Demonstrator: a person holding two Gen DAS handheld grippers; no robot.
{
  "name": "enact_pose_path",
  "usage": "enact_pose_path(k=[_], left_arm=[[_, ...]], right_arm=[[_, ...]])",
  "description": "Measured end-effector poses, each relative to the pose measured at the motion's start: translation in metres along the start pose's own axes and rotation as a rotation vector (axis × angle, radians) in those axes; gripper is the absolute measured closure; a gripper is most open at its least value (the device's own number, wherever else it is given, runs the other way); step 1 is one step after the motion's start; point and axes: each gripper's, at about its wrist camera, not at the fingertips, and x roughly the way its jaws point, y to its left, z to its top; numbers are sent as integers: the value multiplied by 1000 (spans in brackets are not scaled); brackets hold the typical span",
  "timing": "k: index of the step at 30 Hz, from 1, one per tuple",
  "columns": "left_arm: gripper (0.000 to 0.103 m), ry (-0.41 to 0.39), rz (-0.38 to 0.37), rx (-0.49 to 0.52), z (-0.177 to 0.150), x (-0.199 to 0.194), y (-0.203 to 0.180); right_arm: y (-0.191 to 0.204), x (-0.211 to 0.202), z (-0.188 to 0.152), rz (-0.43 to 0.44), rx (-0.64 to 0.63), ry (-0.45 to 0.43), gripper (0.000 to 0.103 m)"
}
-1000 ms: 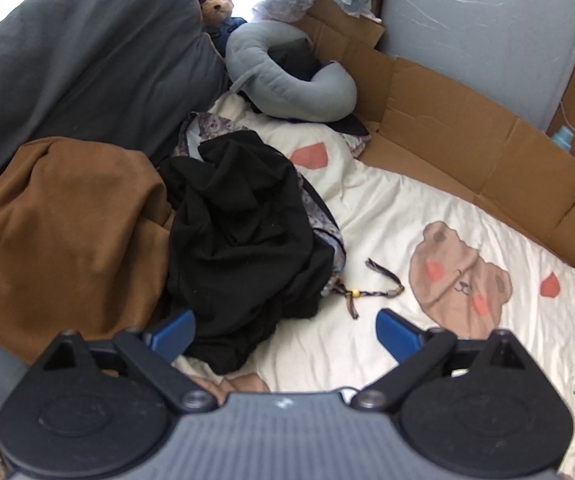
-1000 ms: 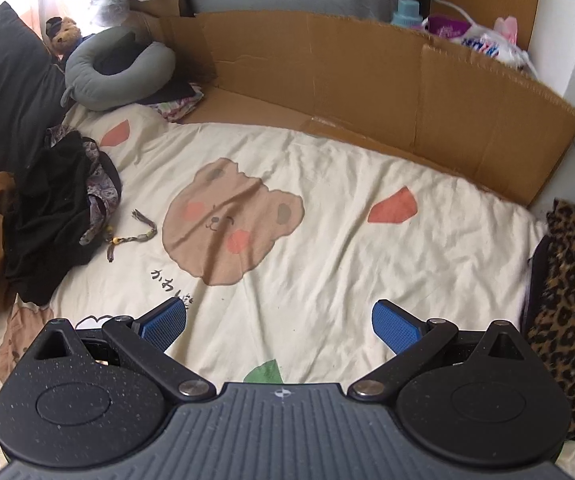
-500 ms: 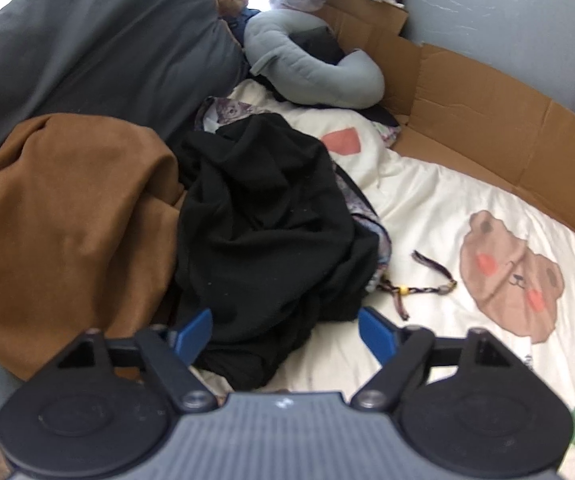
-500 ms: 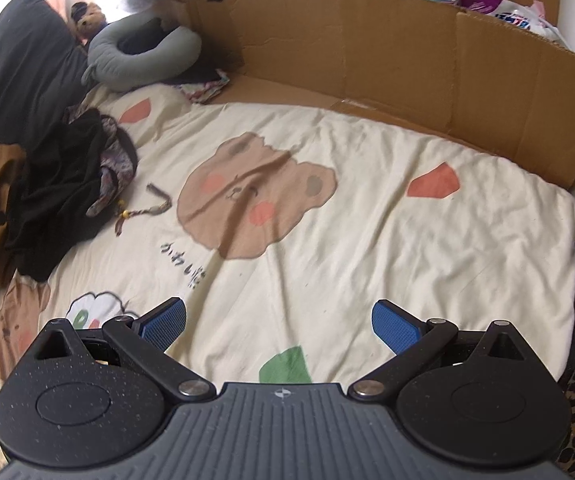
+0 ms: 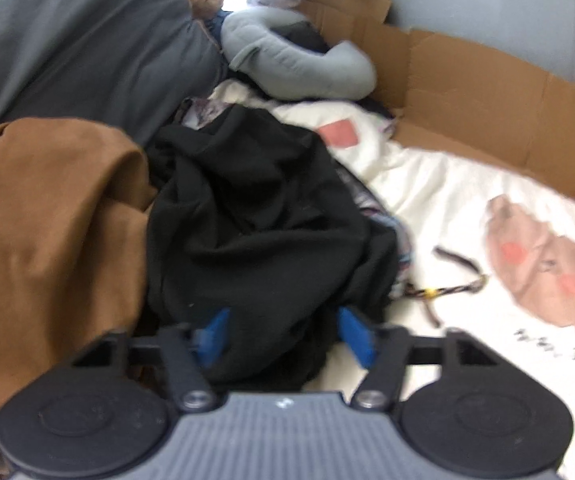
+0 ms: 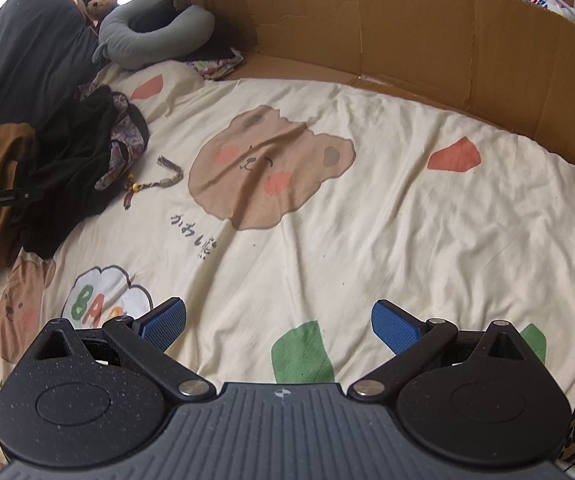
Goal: Fold clothes
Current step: 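Close the left gripper on the black garment's edge, then lift the black garment with the left gripper and pull it out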
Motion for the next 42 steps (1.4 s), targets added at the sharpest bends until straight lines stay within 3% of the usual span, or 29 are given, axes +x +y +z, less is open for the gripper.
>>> enact_pose_path(k=[1, 2, 3, 5, 12, 21, 28, 38, 41, 42], left_arm=[[81, 13, 1, -14, -2, 6, 2], [90, 23, -1, -35, -4, 11, 5], [97, 25, 2, -54, -5, 13, 7], [100, 15, -5, -80, -7, 13, 9], [102, -1, -121, -97, -12, -4, -9], [102, -3, -321, -110, -6, -26, -61], [103, -5, -432, -118, 1, -35, -97], [103, 3, -604, -80, 11, -39, -143], [99, 62, -600, -46, 14, -36, -157], [91, 54, -594, -43, 15, -37, -155]], right_arm=[[1, 1, -1, 0, -4, 5, 1], [2, 2, -2, 0, -9, 11, 1], [2, 3, -3, 2, -10, 15, 1], [2, 4, -4, 5, -13, 24, 1], [4, 6, -5, 26, -4, 24, 2], [0, 4, -4, 30, 20, 17, 1], [-8, 2, -3, 17, 43, 7, 2], [-24, -3, 0, -4, 84, -8, 2], [-27, -4, 1, -12, 86, -11, 2], [-28, -4, 1, -13, 88, -11, 2]])
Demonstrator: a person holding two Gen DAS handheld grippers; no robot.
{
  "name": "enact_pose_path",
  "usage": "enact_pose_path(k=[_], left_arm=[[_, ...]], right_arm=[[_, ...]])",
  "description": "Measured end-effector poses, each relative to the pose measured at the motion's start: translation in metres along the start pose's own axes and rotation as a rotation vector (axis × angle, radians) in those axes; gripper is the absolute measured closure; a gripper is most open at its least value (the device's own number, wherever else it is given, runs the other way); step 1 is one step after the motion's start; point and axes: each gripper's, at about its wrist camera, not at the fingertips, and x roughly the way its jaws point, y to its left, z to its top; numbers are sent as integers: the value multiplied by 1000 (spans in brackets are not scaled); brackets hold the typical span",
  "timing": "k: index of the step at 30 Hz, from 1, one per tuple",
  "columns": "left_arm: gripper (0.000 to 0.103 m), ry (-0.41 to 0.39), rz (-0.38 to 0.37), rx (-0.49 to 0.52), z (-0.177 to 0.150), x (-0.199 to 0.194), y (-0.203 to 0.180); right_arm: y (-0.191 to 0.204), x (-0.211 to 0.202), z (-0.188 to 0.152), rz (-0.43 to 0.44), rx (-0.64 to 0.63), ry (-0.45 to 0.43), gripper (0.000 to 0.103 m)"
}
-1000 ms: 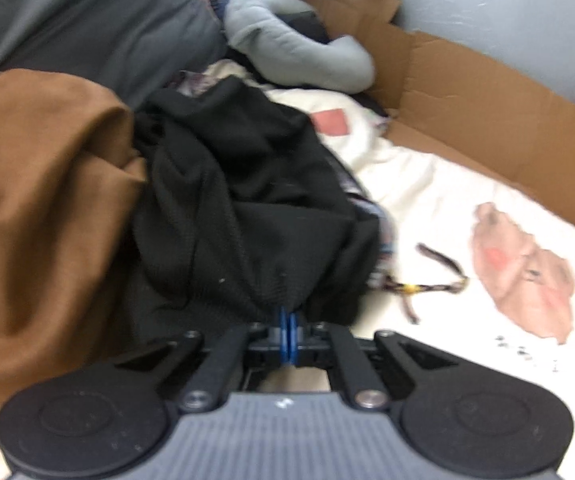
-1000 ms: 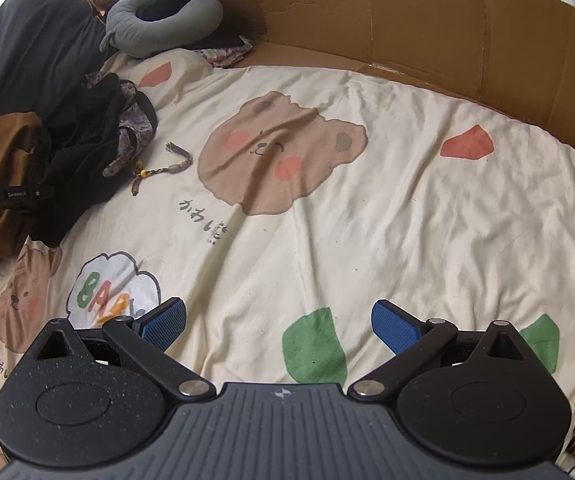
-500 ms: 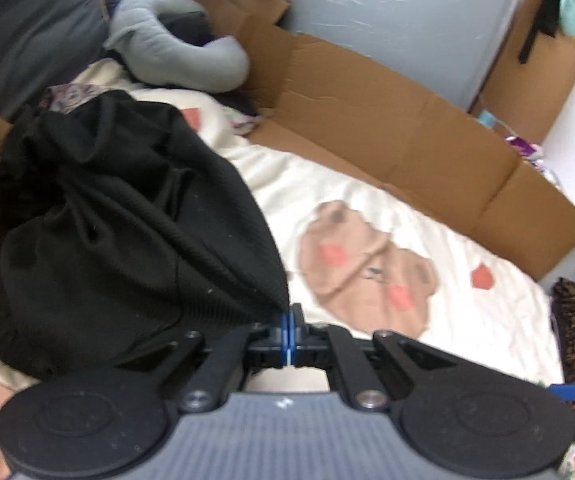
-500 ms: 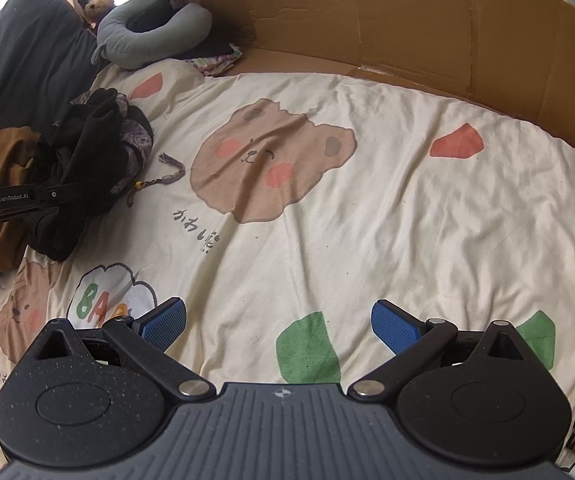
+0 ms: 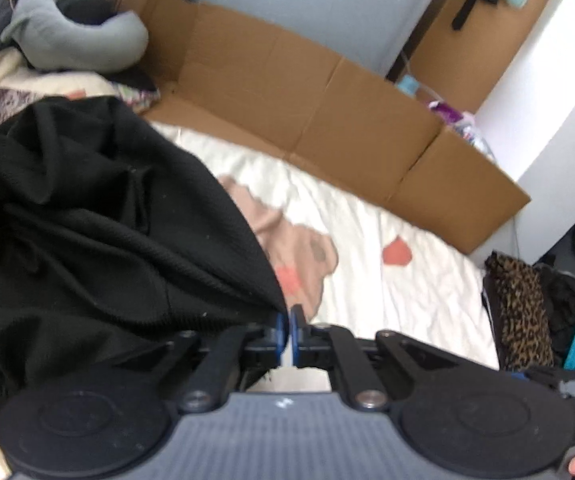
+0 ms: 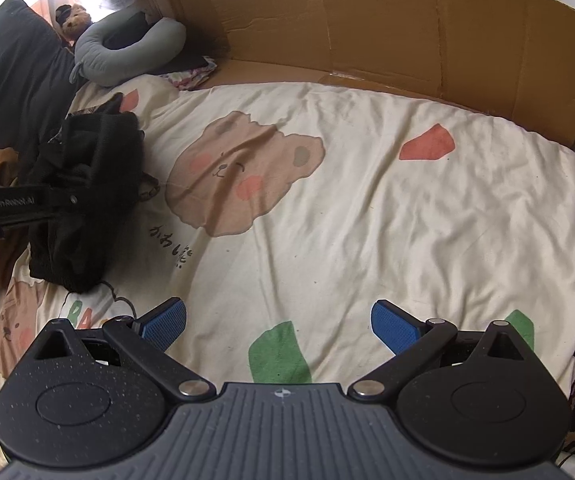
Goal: Fold clothes
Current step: 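Lift the black garment with the left gripper and pull it out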
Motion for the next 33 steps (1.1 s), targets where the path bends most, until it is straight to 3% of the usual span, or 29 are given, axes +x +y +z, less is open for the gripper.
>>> enact_pose_path(k=[4, 9, 15, 18, 20, 25, 33], left_arm=[[55, -28, 21, 20, 7, -8, 6], [45, -90, 91, 9, 17, -29, 11], [42, -169, 214, -28, 38, -38, 34], [33, -206, 266, -19, 49, -36, 42], [32, -222, 292, -10, 56, -32, 48], [32, -222, 322, -19, 70, -14, 63], [35, -174, 349, -125, 73, 11, 98]], right_arm=[[-2, 0, -1, -4, 4, 4, 2], [-2, 2, -4, -3, 2, 13, 2], [-4, 3, -3, -5, 5, 17, 2], [-4, 3, -2, -6, 4, 16, 2], [-3, 3, -3, -9, 0, 15, 2], [-3, 4, -5, -13, -3, 21, 2], [-3, 6, -6, -28, -2, 28, 2]])
